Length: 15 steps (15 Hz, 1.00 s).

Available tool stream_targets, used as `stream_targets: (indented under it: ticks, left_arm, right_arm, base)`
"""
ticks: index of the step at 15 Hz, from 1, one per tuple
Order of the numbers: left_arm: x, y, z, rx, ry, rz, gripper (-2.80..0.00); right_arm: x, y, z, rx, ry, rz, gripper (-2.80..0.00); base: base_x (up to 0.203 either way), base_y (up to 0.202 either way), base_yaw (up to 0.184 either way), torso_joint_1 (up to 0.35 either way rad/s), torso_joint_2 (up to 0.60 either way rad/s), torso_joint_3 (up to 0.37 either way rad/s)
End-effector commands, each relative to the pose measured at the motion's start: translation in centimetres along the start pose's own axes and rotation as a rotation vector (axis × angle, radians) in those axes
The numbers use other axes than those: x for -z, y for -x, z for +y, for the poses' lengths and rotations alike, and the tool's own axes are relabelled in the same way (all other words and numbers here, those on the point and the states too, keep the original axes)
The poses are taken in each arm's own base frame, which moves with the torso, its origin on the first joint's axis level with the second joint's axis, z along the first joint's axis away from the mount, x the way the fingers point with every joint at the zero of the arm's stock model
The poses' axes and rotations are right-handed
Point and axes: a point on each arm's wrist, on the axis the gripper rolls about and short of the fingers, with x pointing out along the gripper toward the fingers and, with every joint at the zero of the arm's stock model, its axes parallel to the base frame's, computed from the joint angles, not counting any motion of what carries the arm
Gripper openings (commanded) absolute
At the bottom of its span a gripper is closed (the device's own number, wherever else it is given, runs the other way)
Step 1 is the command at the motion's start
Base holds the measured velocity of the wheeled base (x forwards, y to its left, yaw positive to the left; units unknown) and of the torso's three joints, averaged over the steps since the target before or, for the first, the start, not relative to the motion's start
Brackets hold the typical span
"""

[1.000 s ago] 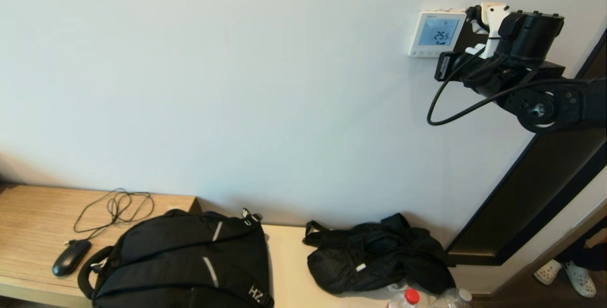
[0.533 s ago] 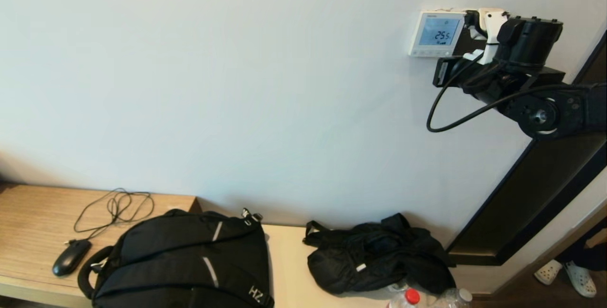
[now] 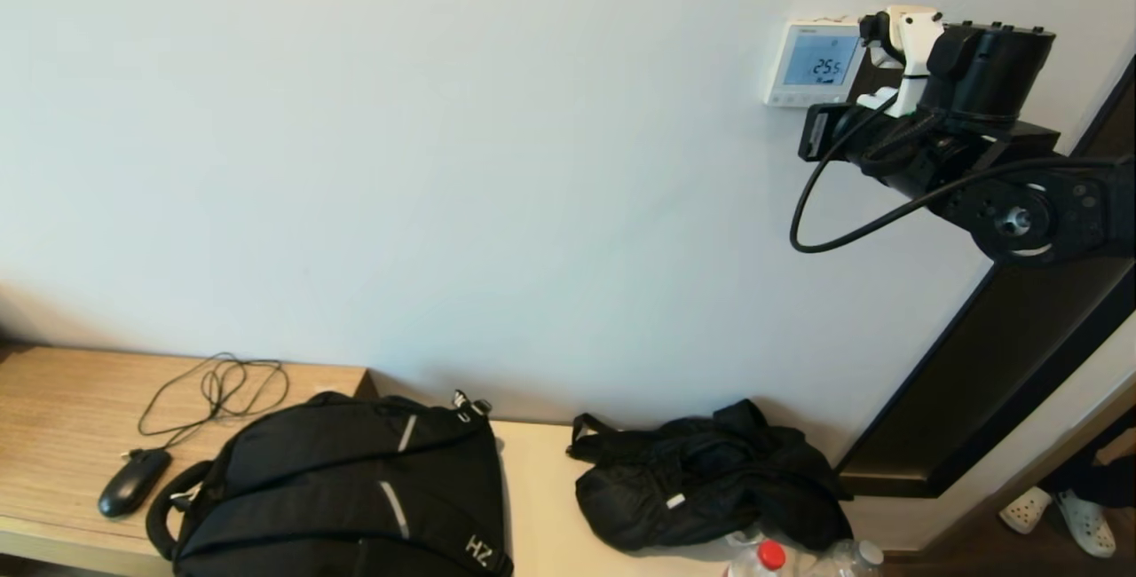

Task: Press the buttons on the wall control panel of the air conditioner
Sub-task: Press the temperature increase button

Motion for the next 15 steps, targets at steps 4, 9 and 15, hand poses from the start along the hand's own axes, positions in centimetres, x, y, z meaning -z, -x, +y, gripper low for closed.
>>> stream_targets:
  ticks: [4, 9, 15]
  left_arm:
    - [0.0, 0.0, 0.0, 0.0, 0.0, -0.001, -2.8]
    - [0.0, 0.0, 0.0, 0.0, 0.0, -0.001, -2.8]
    - [0.0, 0.0, 0.0, 0.0, 0.0, -0.001, -2.8]
  right_arm:
    - [-0.2, -0.7, 0.1, 0.005, 0.0, -0.013, -2.8]
    - [0.1, -1.0, -0.2, 0.011, 0.002, -0.008, -2.8]
    - [0.7, -1.4, -0.2, 0.013, 0.007, 0.004, -2.8]
  base:
    - [0.0, 0.0, 0.0, 0.0, 0.0, 0.0]
    - [0.0, 0.0, 0.0, 0.0, 0.0, 0.0]
    - [0.0, 0.0, 0.0, 0.0, 0.0, 0.0]
